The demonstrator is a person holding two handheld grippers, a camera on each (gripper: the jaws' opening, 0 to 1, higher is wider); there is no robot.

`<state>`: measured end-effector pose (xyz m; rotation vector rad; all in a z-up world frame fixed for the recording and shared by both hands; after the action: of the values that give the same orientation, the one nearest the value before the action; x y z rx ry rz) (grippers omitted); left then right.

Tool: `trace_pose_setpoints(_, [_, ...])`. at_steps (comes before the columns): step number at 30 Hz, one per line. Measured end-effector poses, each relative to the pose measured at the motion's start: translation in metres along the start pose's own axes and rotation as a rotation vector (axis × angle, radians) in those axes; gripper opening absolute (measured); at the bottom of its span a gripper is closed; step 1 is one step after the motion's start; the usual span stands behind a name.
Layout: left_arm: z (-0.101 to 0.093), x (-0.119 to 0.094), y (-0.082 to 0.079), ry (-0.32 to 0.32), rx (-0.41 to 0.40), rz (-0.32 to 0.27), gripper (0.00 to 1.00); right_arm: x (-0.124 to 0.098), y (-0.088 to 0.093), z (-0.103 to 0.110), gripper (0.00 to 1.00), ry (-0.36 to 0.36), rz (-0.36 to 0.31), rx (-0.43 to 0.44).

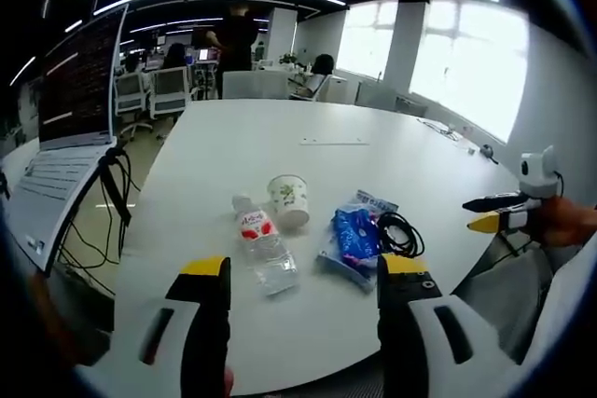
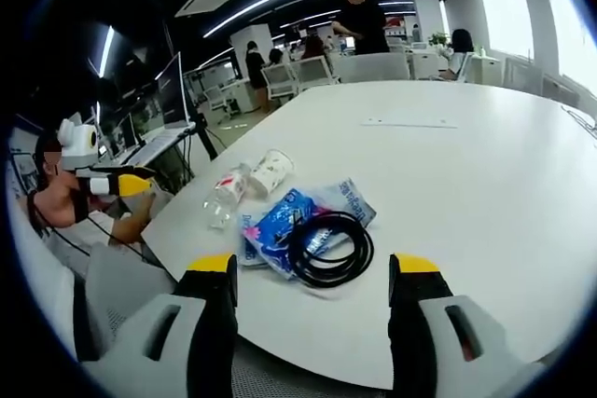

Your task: Arrange the tabletop items into an orderly group along one side of the table until the central work area is clear of visible clutter.

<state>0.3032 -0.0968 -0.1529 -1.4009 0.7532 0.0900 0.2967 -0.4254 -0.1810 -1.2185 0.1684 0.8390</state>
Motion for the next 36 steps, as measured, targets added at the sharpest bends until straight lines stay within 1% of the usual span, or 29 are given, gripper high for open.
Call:
trace_pose_setpoints(5, [0.000,-0.001,0.000,-0.002,-0.002,-0.001,0.64,-0.002,0.000,-0.002,0.65,0.006,-0.005,0.007])
trace_pose_setpoints(18, [0.003,-0.002,0.003,-0.007,-0.012,0.000,0.63,-0.005,0.003,-0.001,0.65,0.009,-0.008,0.008])
trace_pose_setpoints(23, [0.005,0.000,0.002,-0.010,-0.009,0.004,0.62,-0.008,0.002,-0.002,0.65,0.014,-0.020,0.015])
trace_pose_setpoints(28, [0.007,0.006,-0.002,-0.011,-0.010,0.006,0.60,-0.011,0.005,-0.003,0.65,0.020,-0.020,0.020])
trace_pose_setpoints(36, [0.012,0.022,-0.007,-0.007,0.015,0.028,0.58,-0.015,0.006,-0.005,0.65,0.027,-0.030,0.034])
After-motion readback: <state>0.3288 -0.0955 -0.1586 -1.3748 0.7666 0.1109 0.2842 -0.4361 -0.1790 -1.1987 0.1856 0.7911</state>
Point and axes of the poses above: the point that each gripper's makers call its tool centre point, and the gripper's own axes: x roughly forward along the fingers, z roughly to its left, y roughly out of its underside, the point moved 6 cm from there along -x, roughly backward along the fingers, and after that the axes turned 10 degrees about x, right-handed, at the moved point
